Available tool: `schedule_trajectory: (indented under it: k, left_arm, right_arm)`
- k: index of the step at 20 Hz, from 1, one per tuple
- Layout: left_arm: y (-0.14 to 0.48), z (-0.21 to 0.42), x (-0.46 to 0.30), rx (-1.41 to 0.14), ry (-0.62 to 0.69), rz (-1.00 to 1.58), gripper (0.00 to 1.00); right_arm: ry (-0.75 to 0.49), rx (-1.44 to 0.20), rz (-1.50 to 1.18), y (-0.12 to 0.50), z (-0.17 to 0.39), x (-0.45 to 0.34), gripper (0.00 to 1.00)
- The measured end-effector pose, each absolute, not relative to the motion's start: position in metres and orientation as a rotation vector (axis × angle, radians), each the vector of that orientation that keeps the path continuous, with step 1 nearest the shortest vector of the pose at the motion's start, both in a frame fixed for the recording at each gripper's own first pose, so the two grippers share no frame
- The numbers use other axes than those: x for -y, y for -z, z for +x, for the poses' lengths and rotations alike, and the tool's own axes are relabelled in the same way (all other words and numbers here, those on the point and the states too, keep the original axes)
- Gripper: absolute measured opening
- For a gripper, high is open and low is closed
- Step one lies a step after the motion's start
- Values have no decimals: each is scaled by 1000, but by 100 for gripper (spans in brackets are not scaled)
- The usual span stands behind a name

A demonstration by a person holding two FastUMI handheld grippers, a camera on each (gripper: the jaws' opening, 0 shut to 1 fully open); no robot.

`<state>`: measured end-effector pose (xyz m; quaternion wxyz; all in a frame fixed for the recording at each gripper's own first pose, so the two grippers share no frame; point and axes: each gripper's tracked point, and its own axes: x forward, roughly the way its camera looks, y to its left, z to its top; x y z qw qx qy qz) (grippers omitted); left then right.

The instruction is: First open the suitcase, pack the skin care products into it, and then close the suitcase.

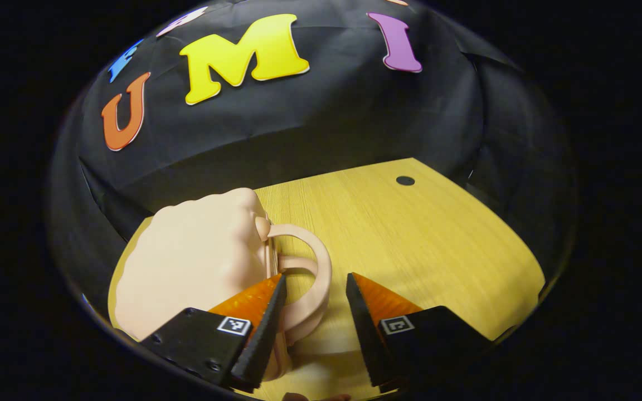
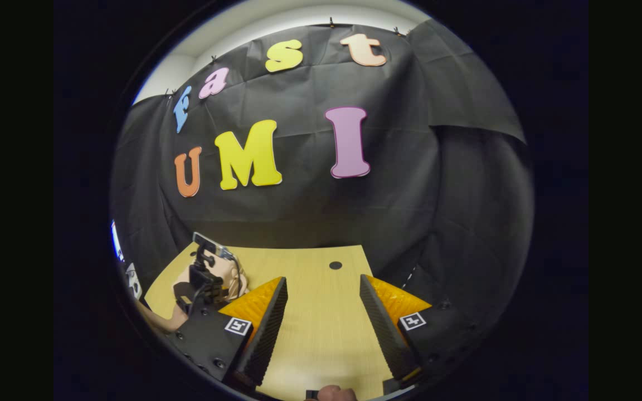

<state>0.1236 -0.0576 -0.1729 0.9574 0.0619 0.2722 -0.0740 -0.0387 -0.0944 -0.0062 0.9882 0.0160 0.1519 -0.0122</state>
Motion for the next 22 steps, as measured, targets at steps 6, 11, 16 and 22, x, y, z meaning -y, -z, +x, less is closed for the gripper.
schedule_trajectory:
  k: [6,11,16,22]
  left_arm:
    - [-8,136,26,-145,60,24,95]
    - [-101,117,8,51,5,-8,95]
    - [-118,109,3,71,-12,-8,95]
    - [-117,99,-7,55,-20,-38,95]
  right_arm:
    - [18,-125,-15,-44,12,54,78]
    - [-25,2,-2,-86,36,18,78]
    - [-27,31,31,-94,40,-1,77]
    - [-38,39,15,-91,33,-18,77]
